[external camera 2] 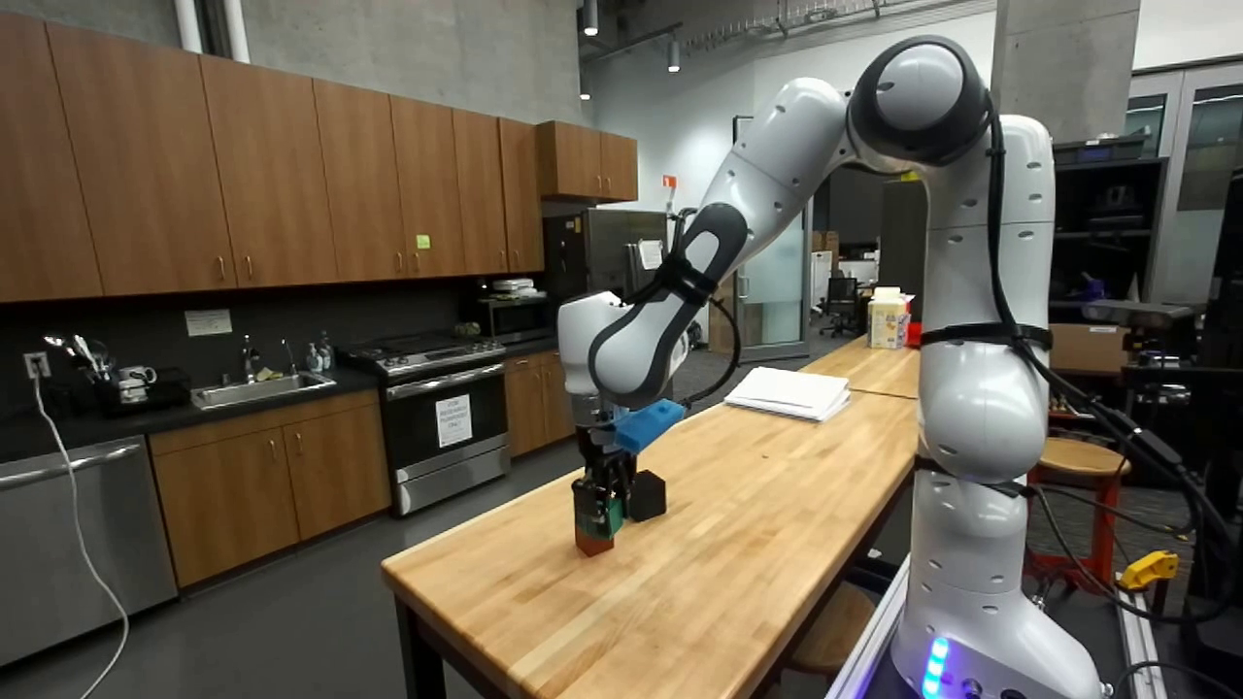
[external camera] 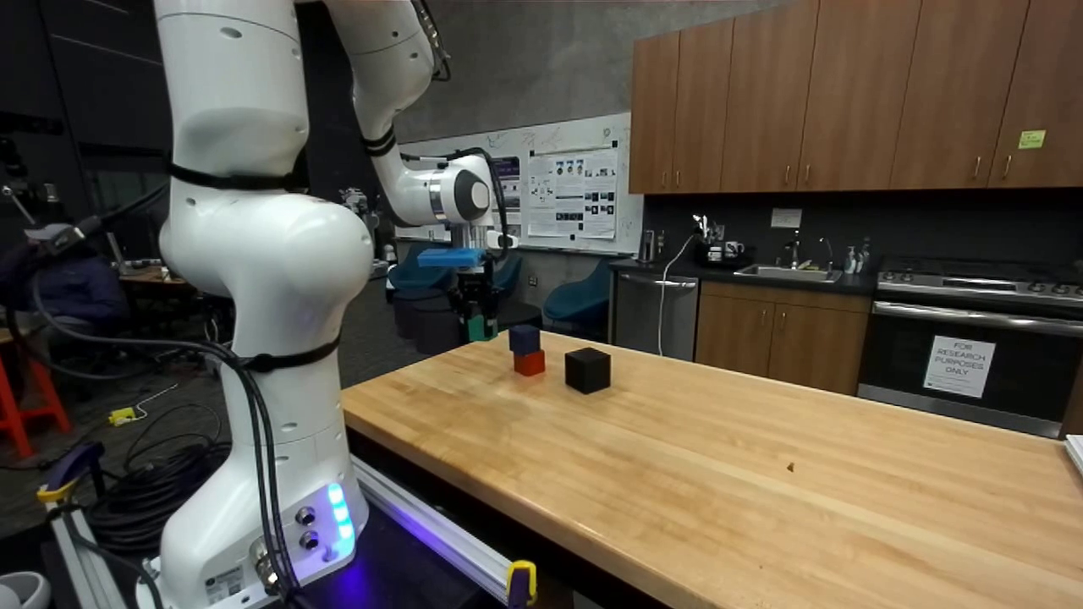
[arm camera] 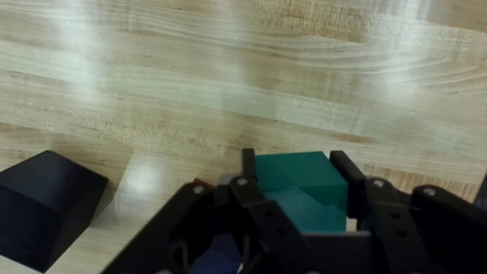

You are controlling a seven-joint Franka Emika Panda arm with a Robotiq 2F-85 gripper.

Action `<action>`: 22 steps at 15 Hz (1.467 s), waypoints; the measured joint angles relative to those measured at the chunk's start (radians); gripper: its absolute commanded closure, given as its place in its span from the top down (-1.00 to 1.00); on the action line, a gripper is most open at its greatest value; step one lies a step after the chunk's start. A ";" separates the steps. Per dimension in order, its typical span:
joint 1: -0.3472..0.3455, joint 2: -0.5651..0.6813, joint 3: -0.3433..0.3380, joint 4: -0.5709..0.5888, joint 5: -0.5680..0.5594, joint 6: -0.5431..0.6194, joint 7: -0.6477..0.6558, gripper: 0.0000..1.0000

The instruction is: Put the blocks on the stack on the table

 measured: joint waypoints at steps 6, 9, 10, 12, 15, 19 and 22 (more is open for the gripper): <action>-0.017 0.001 -0.023 -0.016 -0.027 0.003 0.061 -0.50; -0.031 0.009 -0.041 -0.007 -0.030 0.003 0.071 -0.50; -0.036 0.016 -0.046 0.000 -0.030 0.003 0.071 -0.50; -0.043 0.038 -0.055 0.025 -0.030 0.003 0.071 -0.50; -0.047 0.083 -0.068 0.077 -0.030 0.003 0.071 -0.50; -0.046 0.147 -0.078 0.152 -0.030 0.001 0.071 -0.50; -0.045 0.186 -0.085 0.207 -0.030 -0.003 0.071 -0.50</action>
